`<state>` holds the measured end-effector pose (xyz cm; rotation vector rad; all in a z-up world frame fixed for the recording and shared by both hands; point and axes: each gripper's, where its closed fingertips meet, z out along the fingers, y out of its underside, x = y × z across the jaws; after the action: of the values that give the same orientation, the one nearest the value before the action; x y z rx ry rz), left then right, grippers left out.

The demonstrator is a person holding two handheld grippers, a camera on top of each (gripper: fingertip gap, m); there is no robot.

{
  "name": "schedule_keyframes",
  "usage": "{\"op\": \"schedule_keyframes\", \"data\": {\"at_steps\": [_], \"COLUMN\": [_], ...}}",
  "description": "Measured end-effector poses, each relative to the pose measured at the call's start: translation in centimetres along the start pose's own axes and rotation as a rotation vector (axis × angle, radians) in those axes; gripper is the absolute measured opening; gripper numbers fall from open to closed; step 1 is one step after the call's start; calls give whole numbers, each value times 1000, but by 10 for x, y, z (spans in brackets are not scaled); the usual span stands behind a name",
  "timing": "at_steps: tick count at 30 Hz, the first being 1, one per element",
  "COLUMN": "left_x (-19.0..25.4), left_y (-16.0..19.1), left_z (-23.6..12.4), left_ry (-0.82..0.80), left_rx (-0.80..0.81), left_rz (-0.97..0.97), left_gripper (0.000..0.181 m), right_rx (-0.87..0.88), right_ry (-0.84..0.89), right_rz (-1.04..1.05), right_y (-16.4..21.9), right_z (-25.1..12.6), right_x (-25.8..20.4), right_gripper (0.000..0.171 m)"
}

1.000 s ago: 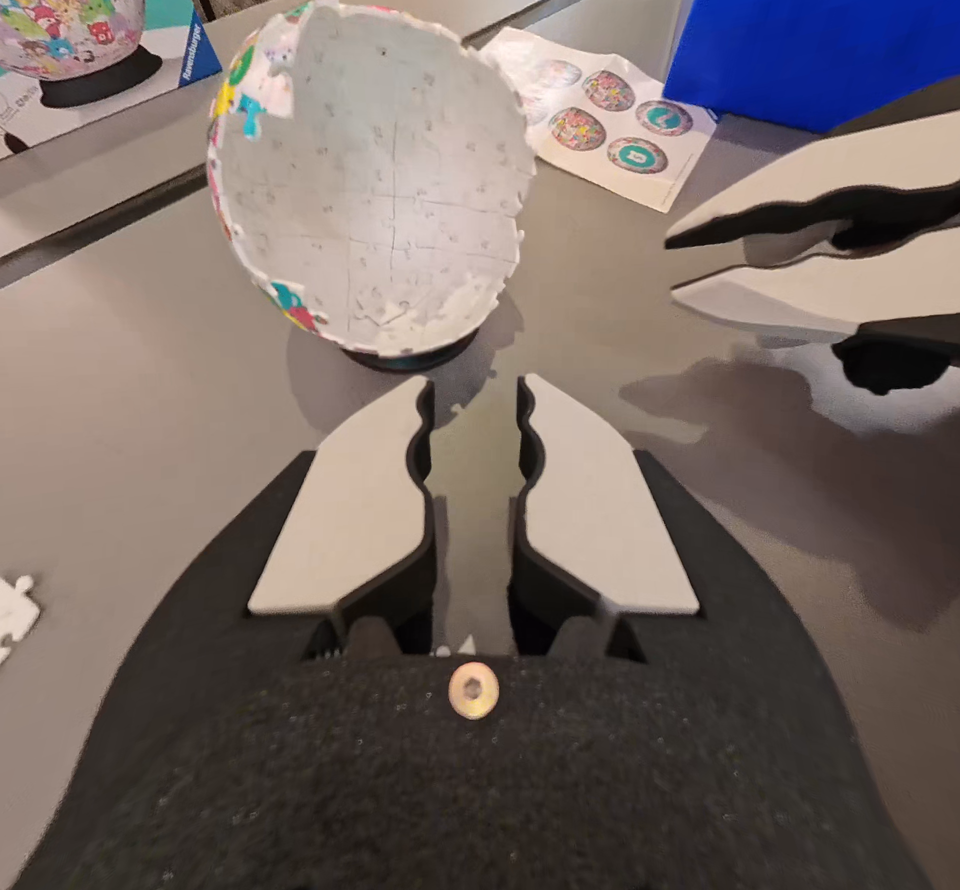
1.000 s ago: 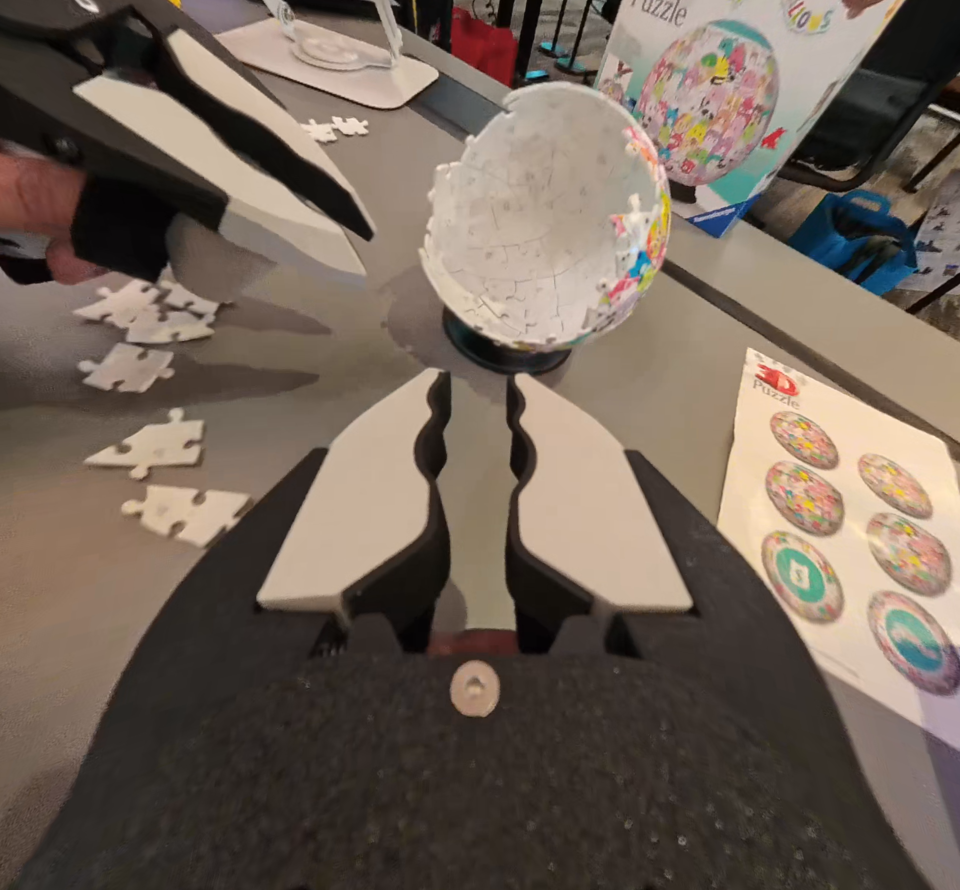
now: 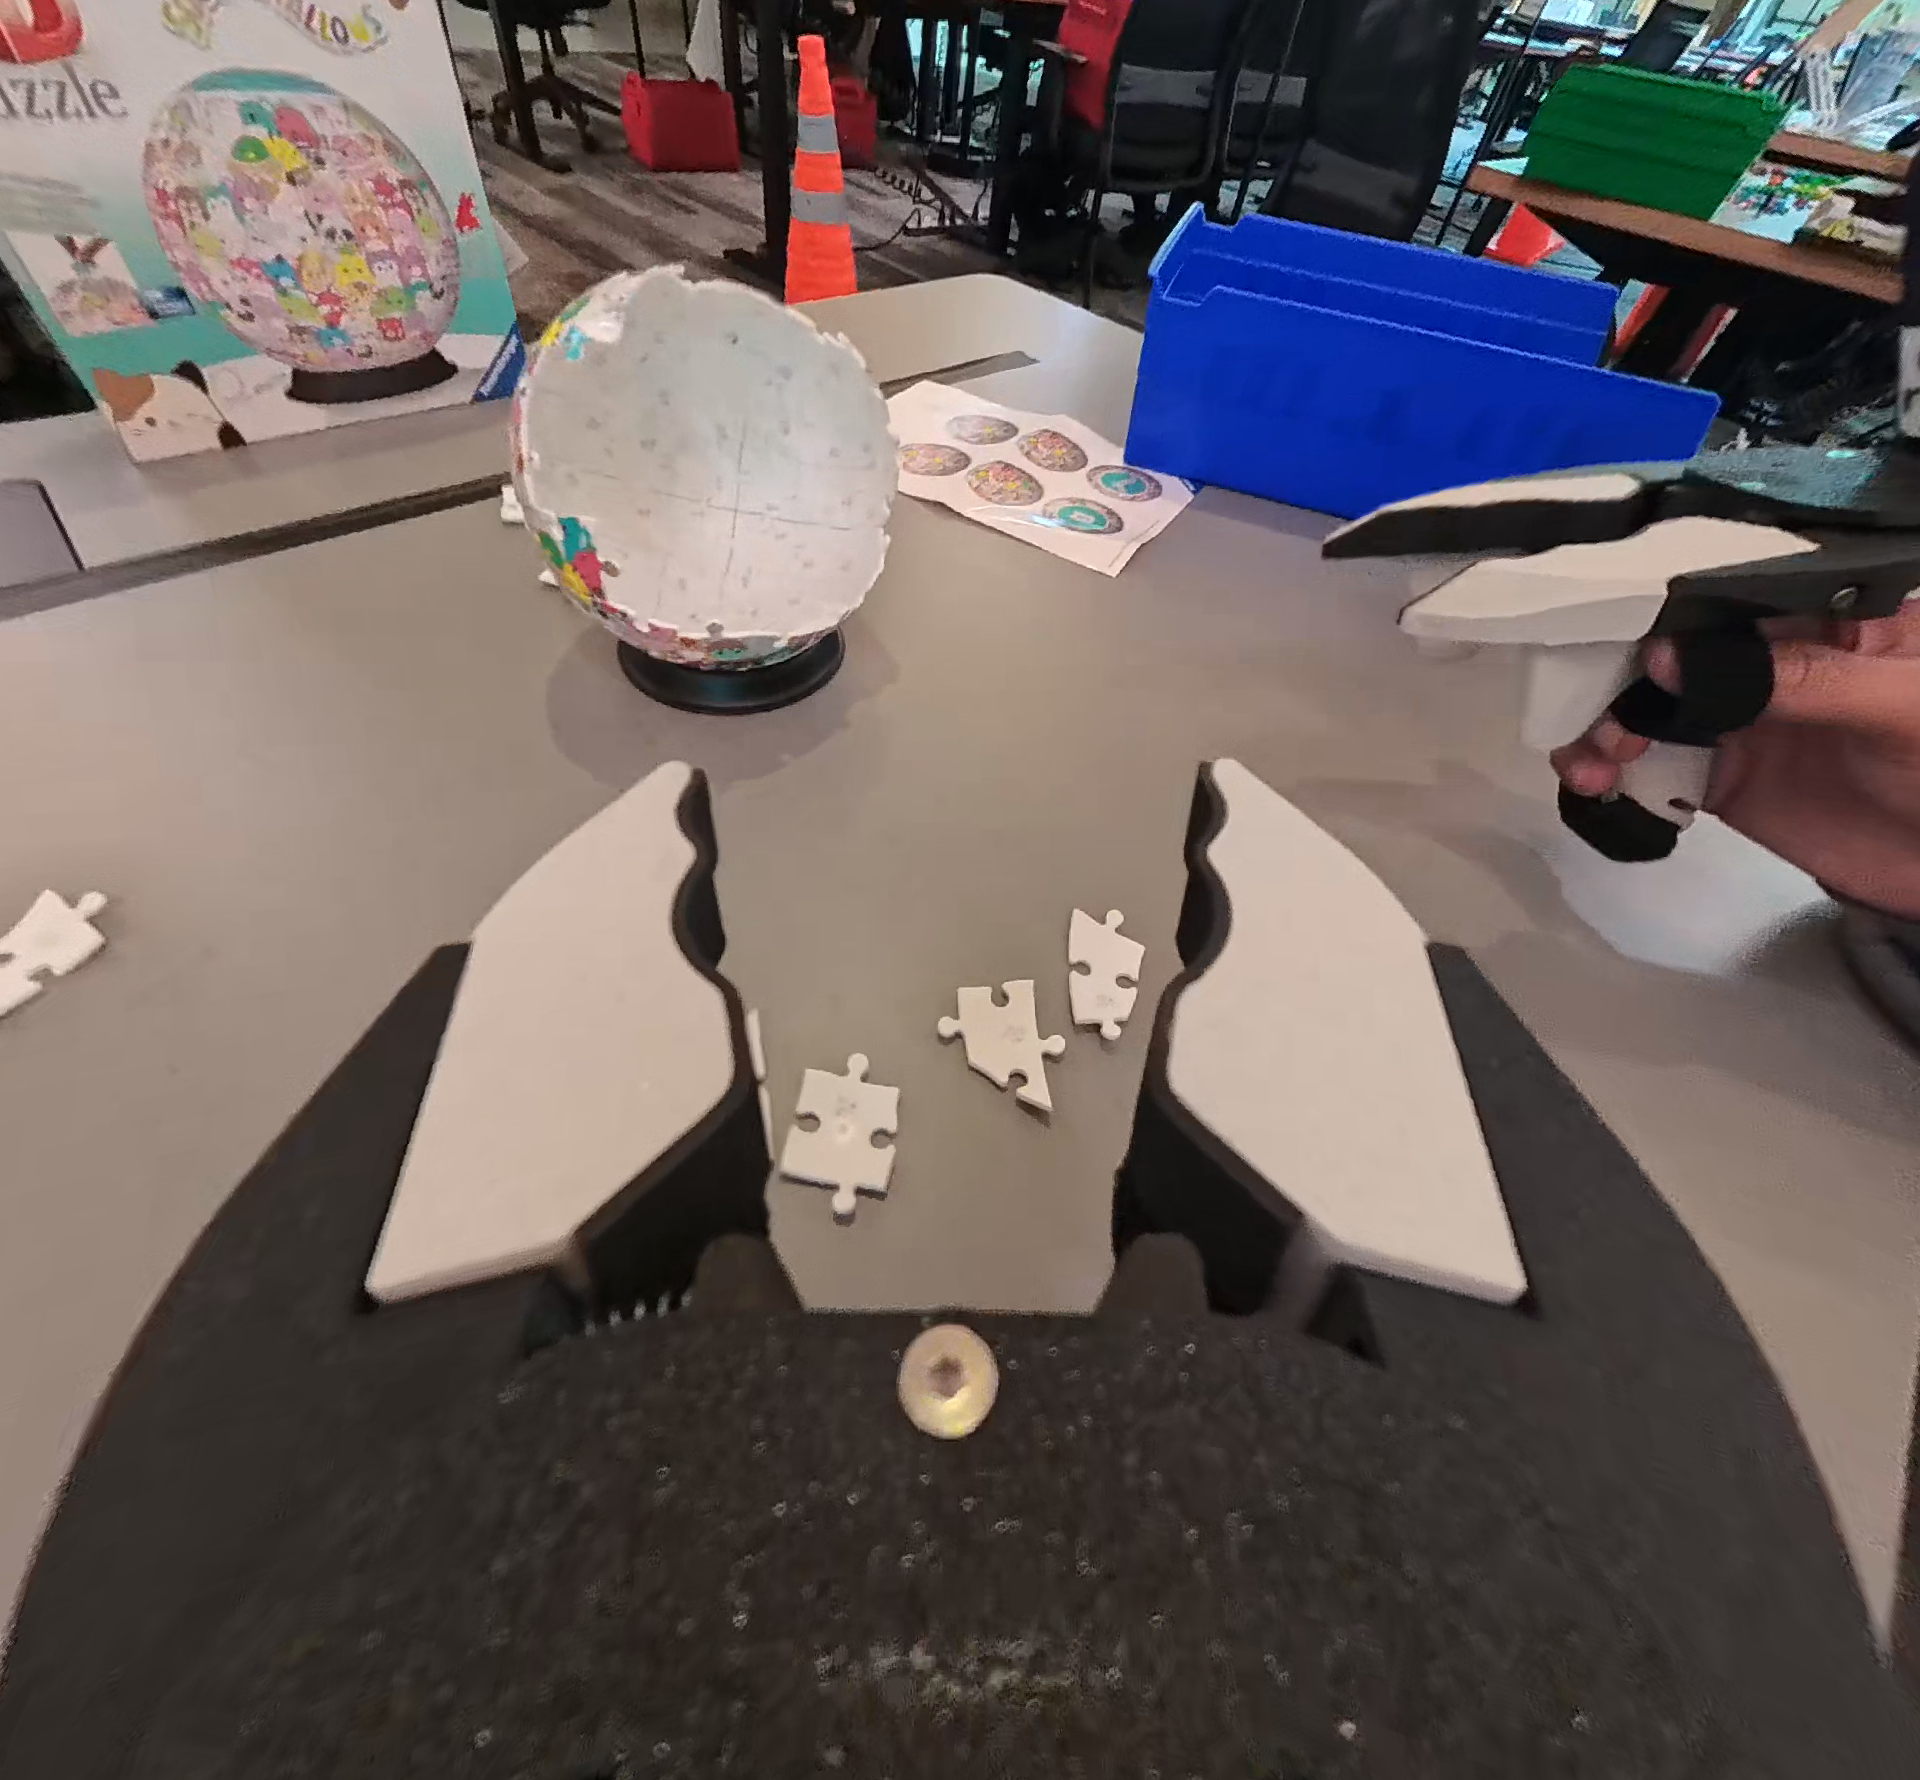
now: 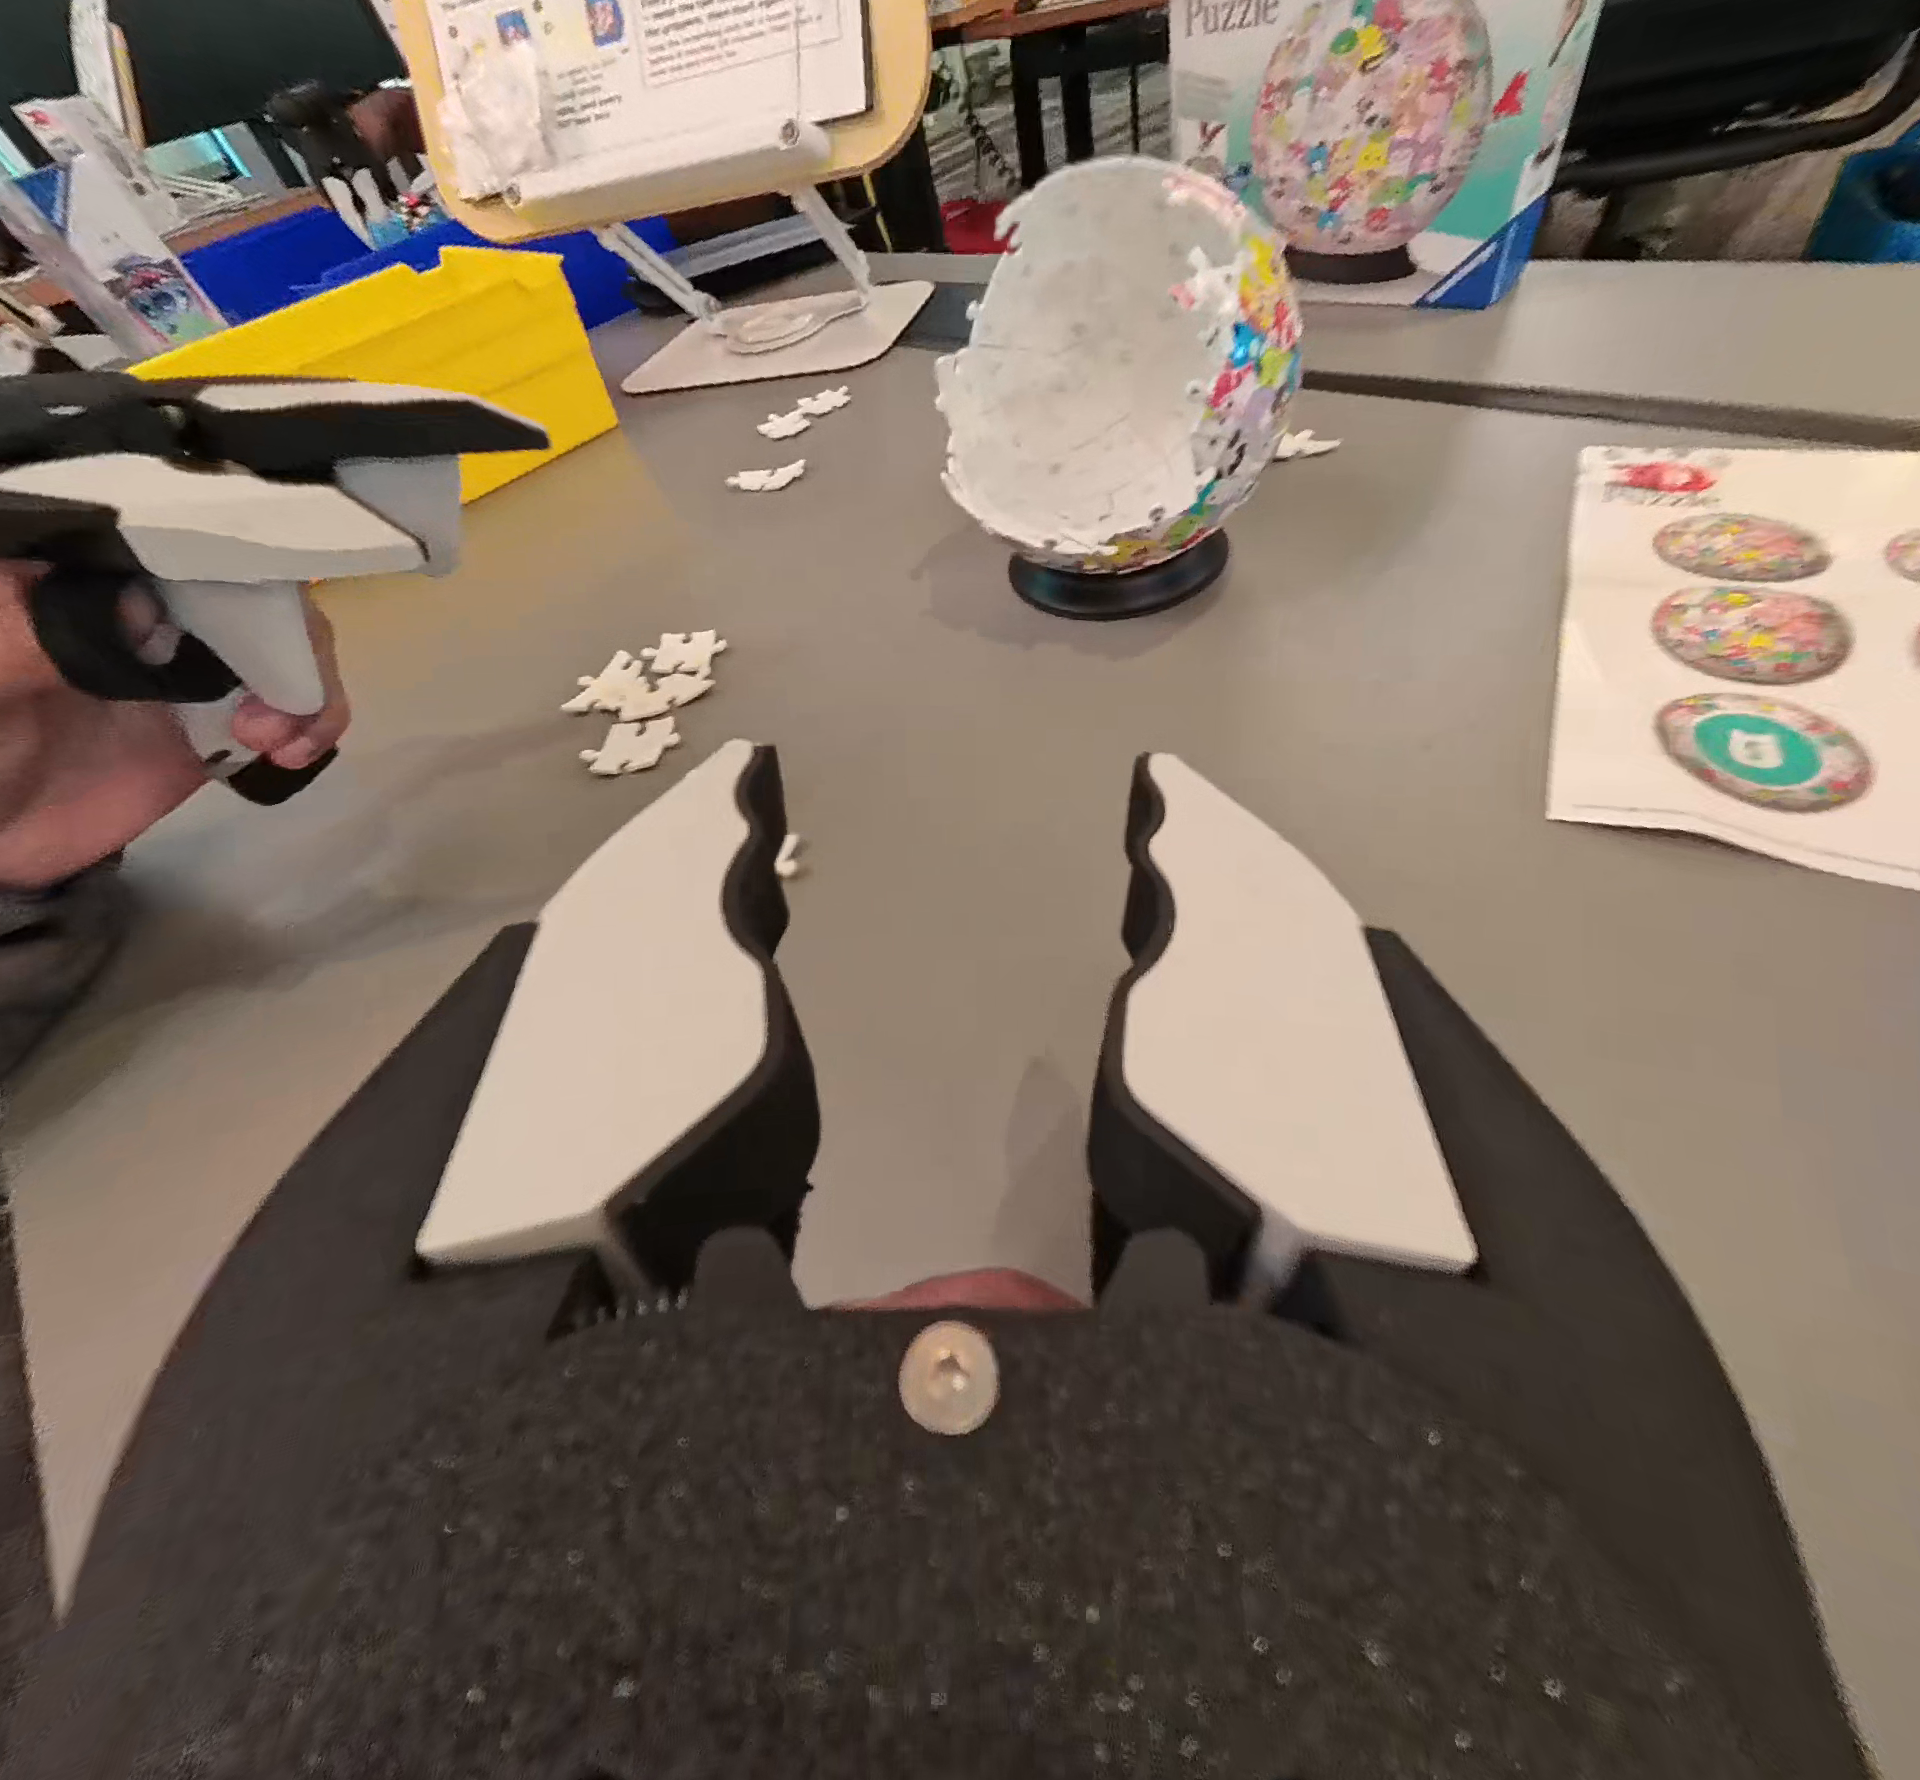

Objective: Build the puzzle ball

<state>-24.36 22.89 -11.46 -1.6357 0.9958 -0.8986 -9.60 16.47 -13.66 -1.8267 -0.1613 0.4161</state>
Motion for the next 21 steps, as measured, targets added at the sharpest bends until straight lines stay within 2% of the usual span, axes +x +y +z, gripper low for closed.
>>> {"op": "schedule_keyframes", "data": {"at_steps": [4, 8, 16, 21], "left_x": [1, 5, 15, 31], "left_y": [-9, -6, 11, 1], "left_z": [-1, 5, 23, 31], "left_ry": [-6, 37, 94, 165], "left_rx": [61, 39, -61, -53], "left_rz": [38, -6, 18, 55], "left_gripper": [87, 88, 77, 67], "right_rx": [-3, -31, -61, -46], "right_ry": [21, 30, 43, 37], "right_rz": [-68, -124, -141, -100], "right_y": [-1, 4, 7, 6], "right_z": [0, 3, 6, 0], "right_x": [-4, -7, 1, 4], "right_gripper": [63, 64, 61, 58]}}
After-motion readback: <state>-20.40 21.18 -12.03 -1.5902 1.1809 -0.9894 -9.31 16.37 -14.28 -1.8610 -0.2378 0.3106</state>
